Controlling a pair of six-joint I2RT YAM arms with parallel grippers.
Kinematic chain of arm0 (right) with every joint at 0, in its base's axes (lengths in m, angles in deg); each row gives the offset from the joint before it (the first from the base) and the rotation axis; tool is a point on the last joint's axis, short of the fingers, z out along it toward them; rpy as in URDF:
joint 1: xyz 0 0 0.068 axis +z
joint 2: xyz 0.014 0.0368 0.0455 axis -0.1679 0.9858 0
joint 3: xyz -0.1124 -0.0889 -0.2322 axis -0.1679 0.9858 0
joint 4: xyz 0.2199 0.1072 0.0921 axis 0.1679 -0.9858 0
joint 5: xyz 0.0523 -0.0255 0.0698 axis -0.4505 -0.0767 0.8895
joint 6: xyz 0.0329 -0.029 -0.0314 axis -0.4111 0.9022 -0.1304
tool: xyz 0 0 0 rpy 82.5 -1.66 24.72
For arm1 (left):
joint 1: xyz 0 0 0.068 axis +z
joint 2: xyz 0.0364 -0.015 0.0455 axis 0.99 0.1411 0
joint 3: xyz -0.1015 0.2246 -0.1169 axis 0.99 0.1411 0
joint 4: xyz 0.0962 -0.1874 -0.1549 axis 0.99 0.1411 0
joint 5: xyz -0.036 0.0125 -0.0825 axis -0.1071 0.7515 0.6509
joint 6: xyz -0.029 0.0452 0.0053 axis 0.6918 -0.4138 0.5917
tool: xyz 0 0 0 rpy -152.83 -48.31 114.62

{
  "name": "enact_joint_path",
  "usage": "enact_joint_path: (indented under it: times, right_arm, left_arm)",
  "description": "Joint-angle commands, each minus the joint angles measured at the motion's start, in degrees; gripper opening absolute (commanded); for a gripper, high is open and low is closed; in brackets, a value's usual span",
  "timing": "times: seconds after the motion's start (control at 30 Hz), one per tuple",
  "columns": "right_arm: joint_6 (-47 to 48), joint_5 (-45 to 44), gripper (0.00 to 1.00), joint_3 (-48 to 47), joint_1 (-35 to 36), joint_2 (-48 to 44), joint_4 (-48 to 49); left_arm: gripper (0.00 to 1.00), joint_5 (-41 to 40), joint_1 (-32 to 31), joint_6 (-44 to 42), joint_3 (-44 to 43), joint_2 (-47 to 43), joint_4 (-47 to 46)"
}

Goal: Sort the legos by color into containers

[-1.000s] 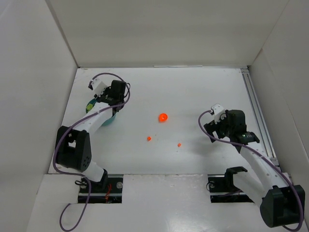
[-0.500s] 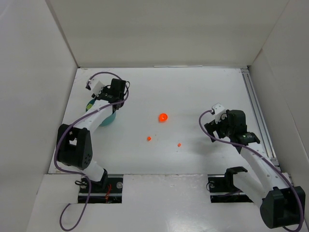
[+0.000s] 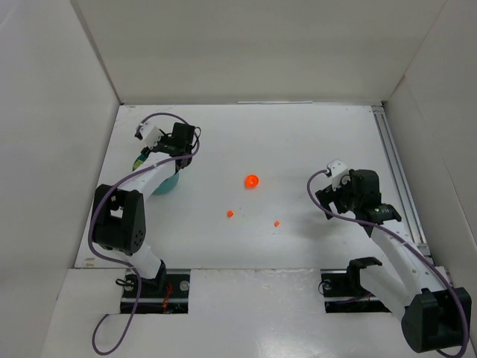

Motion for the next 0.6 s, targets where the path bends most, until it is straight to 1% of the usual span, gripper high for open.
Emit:
enact_joint_path:
  times: [0.0,0.07,0.1,0.13,0.17,0.2,0.23,0.27,0.3,0.33,0.37,0.43,0.47,0.57]
  right_arm:
    - [-0.6,-0.9,1.0,-1.0,-0.4,-0.6,2.7]
    - [-0.6,-0.9,1.0,-1.0,-0.4,-0.6,2.7]
    - [-0.6,-0.9,1.0,-1.0,-0.4,-0.6,2.7]
    - [-0.6,-0.9,1.0,-1.0,-0.4,-0.6,2.7]
    - [-0.6,-0.9,1.0,-1.0,-0.4,-0.6,2.7]
    - [-0.1,-0.9,1.0,-1.5,-0.4,-0.6,2.7]
    - [-0.1,-0.9,1.0,-1.5,-0.4,-0.6,2.7]
    - [-0.1,-0.9,1.0,-1.5,-0.4,-0.6,3.2]
    - [-0.1,-0.9,1.0,-1.5,-0.4,-0.6,3.8]
    - [0.5,-0.9,1.0,-2.1,-0.4,-0.6,3.9]
    - [0.6,-0.9,1.0,-2.1,-0.4,0.1,3.9]
    - [1.1,-0.9,1.0,-3.3,-0.4,0.7,5.2]
    - [1.1,-0.2,1.0,-3.3,-0.4,1.2,5.2]
    - [1.1,1.1,1.0,-3.3,-0.4,2.3,7.9]
  left_arm:
    - [0.45,1.5,0.3,-3.0,-2.4,-1.6,-1.5]
    - [0.46,2.4,0.3,-4.5,-2.4,-3.5,-2.8]
    - [0.49,3.4,0.3,-5.0,-2.4,-4.1,-2.8]
    - [0.49,5.0,0.3,-6.2,-1.7,-4.8,-4.4]
    - [0.52,6.0,0.3,-7.3,-1.7,-6.4,-5.2]
    - [0.56,7.3,0.3,-11.3,-1.0,-7.2,-6.3]
    - [0.62,12.6,0.3,-15.5,-0.5,-8.2,-8.5]
    - [0.67,15.7,-0.2,-19.4,0.1,-10.0,-12.9]
    - [0.73,18.7,-1.2,-22.0,0.9,-10.9,-14.3]
    - [0.85,22.2,-1.8,-27.7,0.9,-11.6,-15.9]
    - [0.87,29.1,-1.9,-29.5,1.6,-12.4,-17.9]
    - [0.92,36.1,-2.8,-32.1,2.3,-14.3,-18.6]
    - [0.92,44.2,-2.8,-34.2,2.9,-14.3,-19.6]
    - [0.92,57.2,-3.3,-36.5,5.7,-15.0,-23.6]
